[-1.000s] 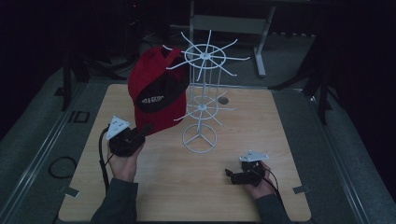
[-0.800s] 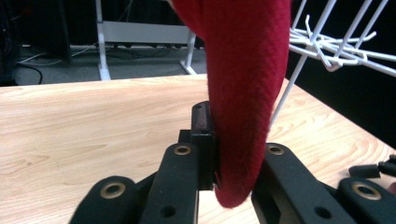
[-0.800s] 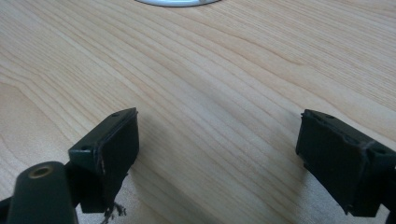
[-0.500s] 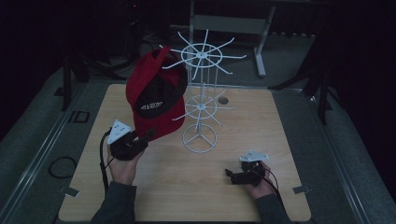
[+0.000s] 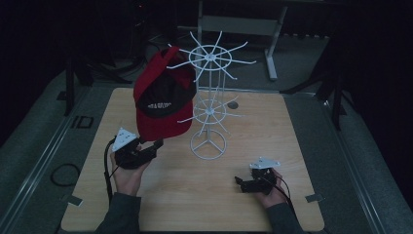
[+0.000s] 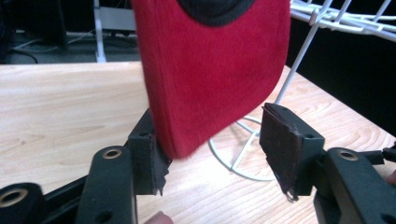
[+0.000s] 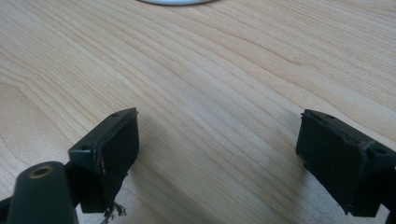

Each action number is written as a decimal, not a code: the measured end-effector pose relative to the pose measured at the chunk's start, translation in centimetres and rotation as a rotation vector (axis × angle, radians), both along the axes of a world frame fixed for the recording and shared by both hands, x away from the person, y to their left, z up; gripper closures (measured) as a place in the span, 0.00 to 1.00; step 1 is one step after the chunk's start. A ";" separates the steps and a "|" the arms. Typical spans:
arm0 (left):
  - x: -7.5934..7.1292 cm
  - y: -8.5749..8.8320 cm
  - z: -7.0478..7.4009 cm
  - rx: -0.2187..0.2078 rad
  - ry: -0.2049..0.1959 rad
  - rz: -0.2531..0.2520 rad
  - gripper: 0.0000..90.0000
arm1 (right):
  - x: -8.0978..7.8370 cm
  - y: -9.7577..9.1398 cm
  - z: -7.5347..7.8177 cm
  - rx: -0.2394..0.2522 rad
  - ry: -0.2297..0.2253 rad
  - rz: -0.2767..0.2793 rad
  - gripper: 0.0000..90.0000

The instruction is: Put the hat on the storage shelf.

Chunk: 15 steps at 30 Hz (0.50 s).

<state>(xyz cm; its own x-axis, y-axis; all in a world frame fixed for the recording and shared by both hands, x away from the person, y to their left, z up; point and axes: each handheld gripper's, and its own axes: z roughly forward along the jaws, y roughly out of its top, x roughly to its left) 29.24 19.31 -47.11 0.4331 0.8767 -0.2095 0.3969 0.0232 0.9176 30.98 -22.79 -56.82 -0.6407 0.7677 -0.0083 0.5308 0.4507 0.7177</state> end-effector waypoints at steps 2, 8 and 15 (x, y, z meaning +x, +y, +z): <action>0.1 0.1 -0.2 -0.003 0.008 -0.002 0.46 | 0.0 0.0 0.0 0.000 0.000 0.000 0.15; 0.4 0.1 -0.9 0.011 0.039 -0.019 0.41 | 0.0 0.0 0.0 0.000 0.000 0.000 0.15; 0.8 -0.1 -2.1 0.041 0.082 -0.032 0.38 | 0.0 0.0 0.0 -0.001 0.000 0.001 0.15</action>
